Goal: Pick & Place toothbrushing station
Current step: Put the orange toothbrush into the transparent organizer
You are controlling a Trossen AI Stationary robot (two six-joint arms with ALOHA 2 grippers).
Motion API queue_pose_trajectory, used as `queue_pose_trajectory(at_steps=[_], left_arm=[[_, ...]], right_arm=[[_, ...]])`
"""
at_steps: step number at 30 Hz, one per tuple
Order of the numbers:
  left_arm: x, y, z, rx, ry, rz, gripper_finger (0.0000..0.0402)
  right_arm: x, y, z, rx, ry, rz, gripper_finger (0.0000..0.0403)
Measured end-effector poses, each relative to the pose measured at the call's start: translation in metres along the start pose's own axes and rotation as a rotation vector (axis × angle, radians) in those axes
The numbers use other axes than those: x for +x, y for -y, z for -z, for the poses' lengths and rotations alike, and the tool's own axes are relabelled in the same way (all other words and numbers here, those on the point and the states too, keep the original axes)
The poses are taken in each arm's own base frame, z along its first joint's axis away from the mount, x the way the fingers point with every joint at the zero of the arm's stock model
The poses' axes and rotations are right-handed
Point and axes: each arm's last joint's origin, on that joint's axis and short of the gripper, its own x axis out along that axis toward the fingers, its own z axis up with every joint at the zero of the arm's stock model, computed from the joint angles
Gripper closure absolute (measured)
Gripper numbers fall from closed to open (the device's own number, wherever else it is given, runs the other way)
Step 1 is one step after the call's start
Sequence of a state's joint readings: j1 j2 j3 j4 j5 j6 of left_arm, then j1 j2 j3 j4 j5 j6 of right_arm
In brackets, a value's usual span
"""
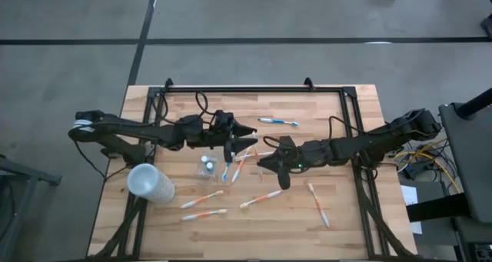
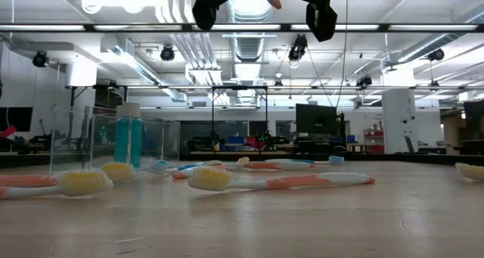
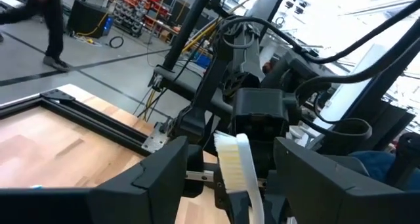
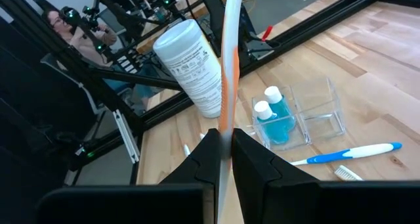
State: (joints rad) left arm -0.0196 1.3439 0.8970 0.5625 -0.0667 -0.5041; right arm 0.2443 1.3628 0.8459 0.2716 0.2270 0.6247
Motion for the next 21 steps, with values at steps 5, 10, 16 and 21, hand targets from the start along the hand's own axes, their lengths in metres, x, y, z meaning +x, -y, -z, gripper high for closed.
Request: queue_pose_trajectory(at_steps=[5,10,16,21], left_arm=[[-0.0003,0.0004,-0.0007,0.000,0.002,0.001,0.0201],[-0.0003,0.0002,-0.0003,0.000,-0.001,0.000,0.0251],[-0.0003,0.0007,-0.0005,-0.003,0.001,0.005,0.0324],[-0.0004,0.0009,-0.0007,-0.001,0.002,0.008,0.0365]], right_arm=[[0.0000,0.0000,0.0000,0.000,0.000,0.000,0.0381],[0.0000,0.0000,0.0000,0.000,0.000,0.000,0.0381],[0.0000,0.0003,0.0002,-0.001,-0.002,0.003,0.0381],[0.0000,0.0006,0.0004,-0.009,-0.003,0.008,0.0381]])
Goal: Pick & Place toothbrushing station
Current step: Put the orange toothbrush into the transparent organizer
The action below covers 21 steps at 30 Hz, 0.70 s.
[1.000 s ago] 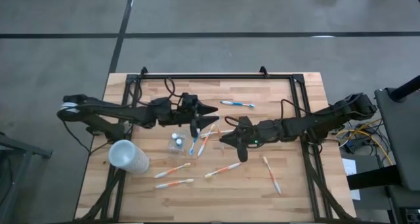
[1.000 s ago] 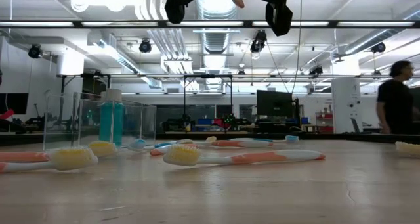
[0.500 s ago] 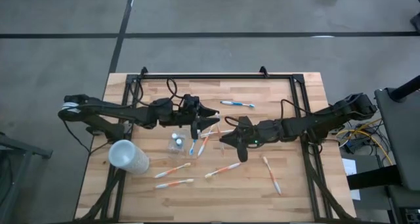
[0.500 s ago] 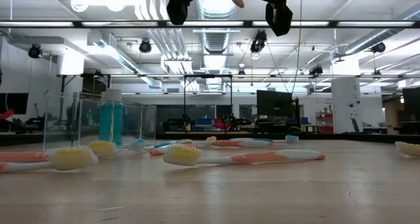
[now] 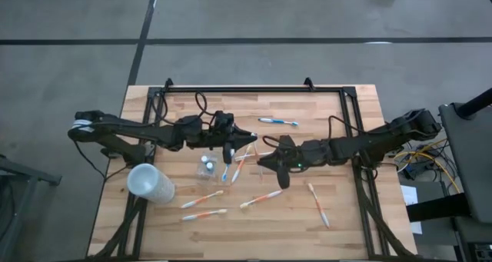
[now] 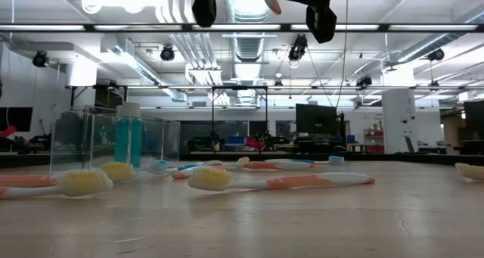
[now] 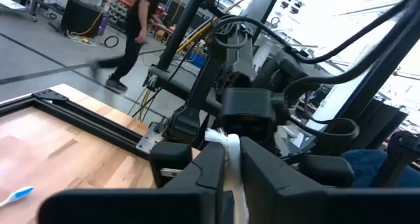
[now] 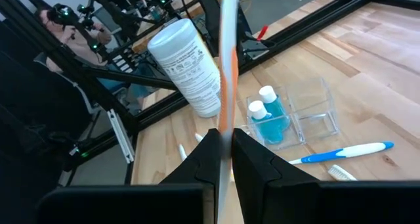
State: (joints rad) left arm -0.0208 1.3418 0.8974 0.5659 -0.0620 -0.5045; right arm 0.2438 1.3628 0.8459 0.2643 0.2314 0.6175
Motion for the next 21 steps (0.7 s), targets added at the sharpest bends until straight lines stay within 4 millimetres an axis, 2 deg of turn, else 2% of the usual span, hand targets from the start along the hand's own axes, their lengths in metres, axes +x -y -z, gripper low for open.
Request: queue_pose_trajectory(at_steps=[10,21], left_arm=[[0.0000,-0.0002,0.0003,0.006,-0.004,-0.002,0.0359],[0.0000,-0.0003,0.0004,0.006,-0.005,-0.002,0.0364]], right_arm=[[0.0000,-0.0001,0.0000,0.009,0.000,-0.001,0.0372],[0.0000,-0.0002,0.0000,0.013,-0.002,-0.004,0.0298]])
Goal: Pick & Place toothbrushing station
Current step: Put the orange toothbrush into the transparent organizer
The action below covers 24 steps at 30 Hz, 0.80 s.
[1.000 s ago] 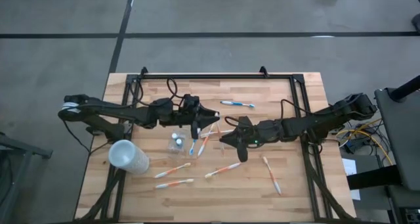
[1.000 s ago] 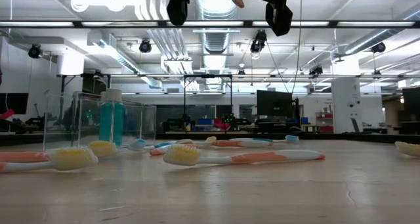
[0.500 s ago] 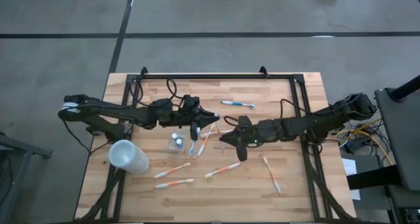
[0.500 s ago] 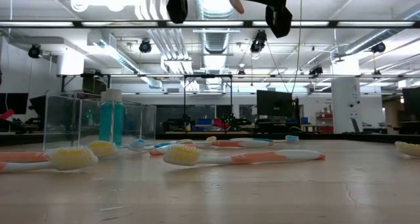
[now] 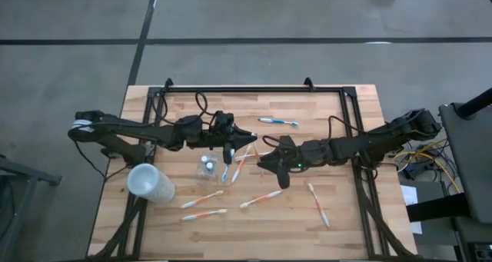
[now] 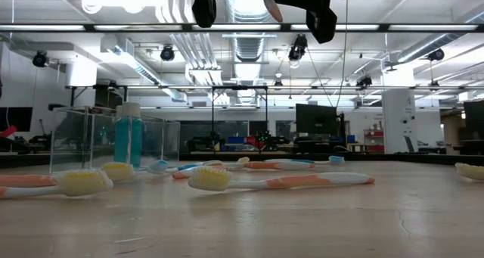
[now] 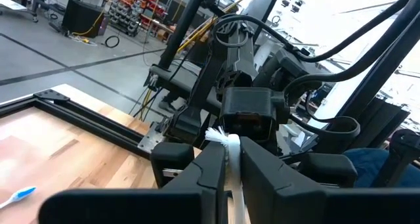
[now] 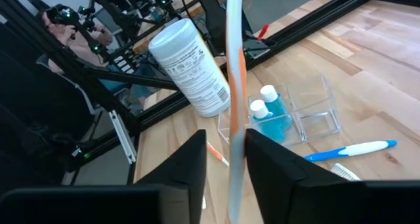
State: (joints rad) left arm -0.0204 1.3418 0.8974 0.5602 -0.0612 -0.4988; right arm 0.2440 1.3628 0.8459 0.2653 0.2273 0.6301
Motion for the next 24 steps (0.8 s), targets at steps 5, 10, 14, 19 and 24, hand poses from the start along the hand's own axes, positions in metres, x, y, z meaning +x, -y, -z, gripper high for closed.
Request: queue_pose_trajectory(at_steps=[5,10,14,19,24], left_arm=[[0.0000,-0.0001,0.0002,0.000,-0.001,-0.001,0.0364],[-0.0001,-0.0005,0.0003,0.007,-0.002,-0.002,0.0364],[0.0000,-0.0005,0.0005,0.041,-0.002,-0.002,0.0364],[-0.0006,-0.0009,0.0013,0.153,-0.017,-0.009,0.0364],[-0.0058,-0.0004,-0.0008,0.265,-0.047,-0.031,0.0364]], right_arm=[[0.0000,-0.0001,-0.0001,0.001,0.001,-0.001,0.0255],[0.0000,-0.0003,-0.0001,0.009,0.002,-0.002,0.0214],[0.0000,-0.0003,-0.0002,0.011,0.002,-0.002,0.0185],[-0.0003,-0.0001,-0.0003,0.018,0.002,0.000,0.0159],[-0.0003,0.0003,-0.0001,0.024,0.001,0.007,0.0146]])
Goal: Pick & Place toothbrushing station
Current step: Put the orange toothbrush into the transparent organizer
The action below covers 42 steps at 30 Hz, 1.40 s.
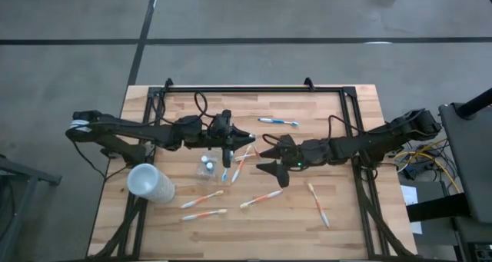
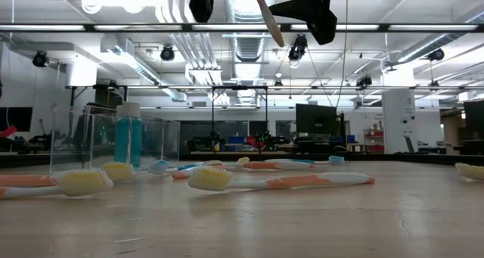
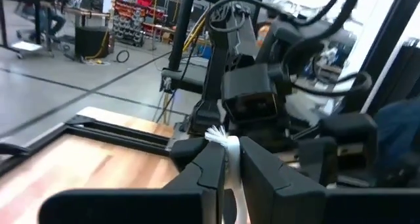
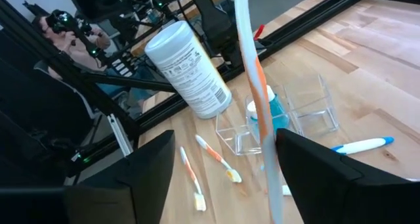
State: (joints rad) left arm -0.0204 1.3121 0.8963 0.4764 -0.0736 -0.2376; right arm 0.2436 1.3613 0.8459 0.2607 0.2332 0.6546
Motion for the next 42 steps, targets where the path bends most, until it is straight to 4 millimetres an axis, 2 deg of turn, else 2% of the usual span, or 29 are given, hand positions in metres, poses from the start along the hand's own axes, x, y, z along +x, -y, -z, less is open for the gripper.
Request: queue_pose_trajectory(at_steps=[4,9,14,18,26,37,42], left_arm=[[-0.011,-0.005,-0.001,0.084,-0.065,-0.145,0.0365],[-0.037,-0.011,-0.012,0.157,-0.121,-0.393,0.0365],[-0.057,-0.012,-0.020,0.196,-0.164,-0.447,0.0365],[-0.066,-0.012,-0.021,0.164,-0.170,-0.466,0.0365],[-0.078,-0.016,0.003,0.133,-0.225,-0.465,0.0365],[-0.108,-0.023,0.024,0.054,-0.174,-0.463,0.0365],[-0.115,-0.027,0.038,0.032,-0.186,-0.470,0.0365]], right_arm=[[0.000,-0.001,0.000,0.001,-0.002,-0.010,0.0140],[0.000,-0.001,0.000,0.001,-0.004,-0.013,0.0142],[0.000,-0.001,0.000,-0.003,-0.005,-0.009,0.0147],[0.000,-0.001,0.000,-0.004,-0.003,-0.005,0.0145],[0.000,0.001,0.003,0.000,-0.028,0.011,0.0138],[-0.001,0.004,0.006,0.008,-0.064,0.041,0.0149],[0.000,0.004,0.006,0.008,-0.063,0.043,0.0147]])
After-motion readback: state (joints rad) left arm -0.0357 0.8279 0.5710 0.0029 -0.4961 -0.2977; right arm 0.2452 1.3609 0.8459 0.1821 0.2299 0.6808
